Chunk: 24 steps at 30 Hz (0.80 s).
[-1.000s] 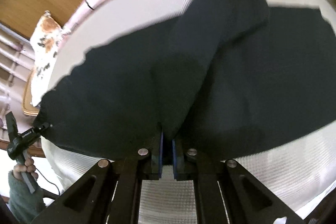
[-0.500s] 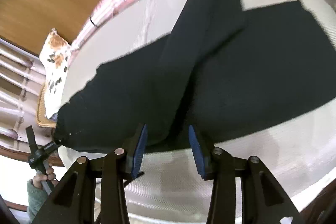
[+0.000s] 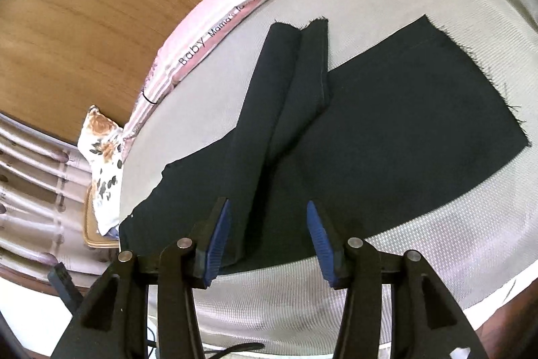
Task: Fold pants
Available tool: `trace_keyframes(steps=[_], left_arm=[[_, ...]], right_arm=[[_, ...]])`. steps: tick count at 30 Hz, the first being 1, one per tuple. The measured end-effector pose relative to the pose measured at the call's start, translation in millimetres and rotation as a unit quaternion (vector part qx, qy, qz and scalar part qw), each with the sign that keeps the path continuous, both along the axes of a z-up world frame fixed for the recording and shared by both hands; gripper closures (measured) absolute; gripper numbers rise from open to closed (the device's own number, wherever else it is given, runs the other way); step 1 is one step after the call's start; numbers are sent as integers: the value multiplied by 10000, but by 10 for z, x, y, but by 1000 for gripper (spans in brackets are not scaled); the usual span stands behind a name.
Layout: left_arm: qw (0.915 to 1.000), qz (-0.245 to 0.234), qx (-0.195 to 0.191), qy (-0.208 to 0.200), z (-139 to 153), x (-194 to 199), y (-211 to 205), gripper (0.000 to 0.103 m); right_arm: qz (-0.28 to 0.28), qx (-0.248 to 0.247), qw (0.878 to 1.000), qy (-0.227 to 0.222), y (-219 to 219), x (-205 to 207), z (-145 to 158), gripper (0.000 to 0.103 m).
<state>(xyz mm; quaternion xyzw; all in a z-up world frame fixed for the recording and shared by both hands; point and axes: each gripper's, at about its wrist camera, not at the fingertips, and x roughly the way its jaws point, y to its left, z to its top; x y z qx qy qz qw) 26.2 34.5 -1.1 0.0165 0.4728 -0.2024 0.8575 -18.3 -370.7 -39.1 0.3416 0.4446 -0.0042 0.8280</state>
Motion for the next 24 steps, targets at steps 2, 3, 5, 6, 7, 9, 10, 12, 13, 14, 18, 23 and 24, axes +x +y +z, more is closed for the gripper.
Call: trace_keyframes(steps=[2,3,5,6,7,9,10,12,13,14,18,23,24], left_arm=[[9980,-634,17,43,-134,-19,-463,57],[9960,-894,61,68,-201,-23,-652,57],[9911,-1319,123,136,-291,-13,-983,57],[9875,-1557,147,181,-352,-22,-1171,57],[9854,-1682,160,215,-386,-22,-1286,57],[9792,-2004,185,268,-463,-39,-1548,57],[9764,-2136,196,266,-498,-47,-1661,57],[9702,-2394,211,304,-571,-67,-1891,57],[9684,-2462,203,342,-614,-66,-1976,57],[9662,-2540,172,401,-646,-70,-2042,57],[9598,-2747,269,506,-760,-71,-2269,57],[9612,-2689,193,581,-846,-5,-2408,76],[9618,-2664,240,580,-869,6,-2416,80]], right_arm=[[74,-46,10000,29,-4,48,-15,58],[91,-65,9999,46,-5,62,-23,58],[141,-90,9998,84,-29,137,-41,58],[145,-133,9997,110,-52,189,-48,58],[147,-144,9997,125,-71,216,-57,58],[152,-124,9997,141,-132,295,-73,58],[147,-121,9997,152,-157,324,-82,58],[131,-102,9997,200,-223,405,-106,58],[128,-80,9997,211,-248,434,-118,58],[131,-61,9997,218,-271,462,-129,58],[178,-42,9995,260,-355,595,-178,58],[206,76,9995,221,-508,818,-258,58],[176,115,9996,184,-552,867,-271,58]])
